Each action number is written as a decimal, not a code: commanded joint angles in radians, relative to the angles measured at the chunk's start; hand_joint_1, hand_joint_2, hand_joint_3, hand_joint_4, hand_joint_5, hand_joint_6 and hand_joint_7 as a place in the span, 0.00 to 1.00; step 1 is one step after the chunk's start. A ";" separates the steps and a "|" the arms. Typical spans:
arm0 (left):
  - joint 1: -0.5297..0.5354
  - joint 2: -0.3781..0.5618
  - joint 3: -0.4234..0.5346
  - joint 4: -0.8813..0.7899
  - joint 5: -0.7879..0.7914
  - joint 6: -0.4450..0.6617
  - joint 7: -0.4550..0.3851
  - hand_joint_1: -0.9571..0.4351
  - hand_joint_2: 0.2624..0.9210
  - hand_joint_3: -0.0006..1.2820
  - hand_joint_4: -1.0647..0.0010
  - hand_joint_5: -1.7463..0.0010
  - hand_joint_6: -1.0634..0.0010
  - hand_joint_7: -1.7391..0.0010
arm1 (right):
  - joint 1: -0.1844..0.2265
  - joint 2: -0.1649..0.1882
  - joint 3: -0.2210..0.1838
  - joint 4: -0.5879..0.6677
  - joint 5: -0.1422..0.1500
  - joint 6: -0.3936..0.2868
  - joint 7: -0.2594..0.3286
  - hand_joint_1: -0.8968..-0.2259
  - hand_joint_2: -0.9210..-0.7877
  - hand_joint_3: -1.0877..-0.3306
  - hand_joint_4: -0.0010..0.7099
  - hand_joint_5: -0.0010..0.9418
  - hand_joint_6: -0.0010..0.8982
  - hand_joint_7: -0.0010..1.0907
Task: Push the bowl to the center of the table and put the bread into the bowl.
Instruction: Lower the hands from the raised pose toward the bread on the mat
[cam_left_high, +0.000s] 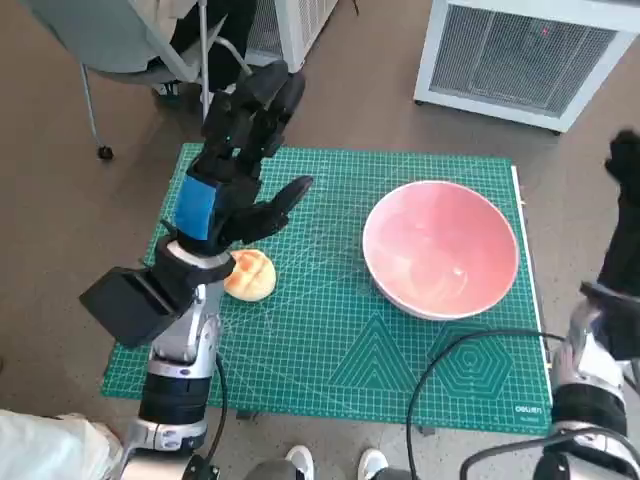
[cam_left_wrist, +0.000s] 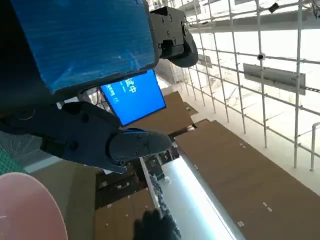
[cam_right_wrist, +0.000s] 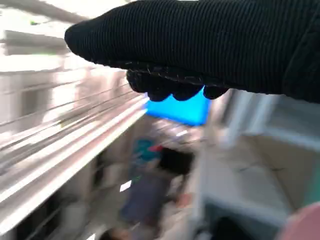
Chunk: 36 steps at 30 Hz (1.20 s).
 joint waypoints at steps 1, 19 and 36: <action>0.009 -0.009 0.008 0.009 -0.014 -0.019 -0.001 0.41 1.00 0.30 0.79 1.00 1.00 0.64 | 0.021 0.011 0.000 0.107 -0.014 0.068 -0.043 0.54 0.00 0.32 0.51 0.00 0.14 0.45; 0.012 -0.009 0.017 0.017 -0.032 -0.018 -0.015 0.41 1.00 0.30 0.80 1.00 1.00 0.64 | 0.004 0.104 0.036 0.223 -0.034 0.271 -0.026 0.60 0.00 0.36 0.46 0.00 0.21 0.34; 0.033 0.001 0.029 0.007 -0.027 -0.028 -0.015 0.40 1.00 0.29 0.79 1.00 1.00 0.64 | -0.067 0.201 0.055 0.240 -0.034 0.378 0.013 0.58 0.00 0.39 0.48 0.01 0.22 0.32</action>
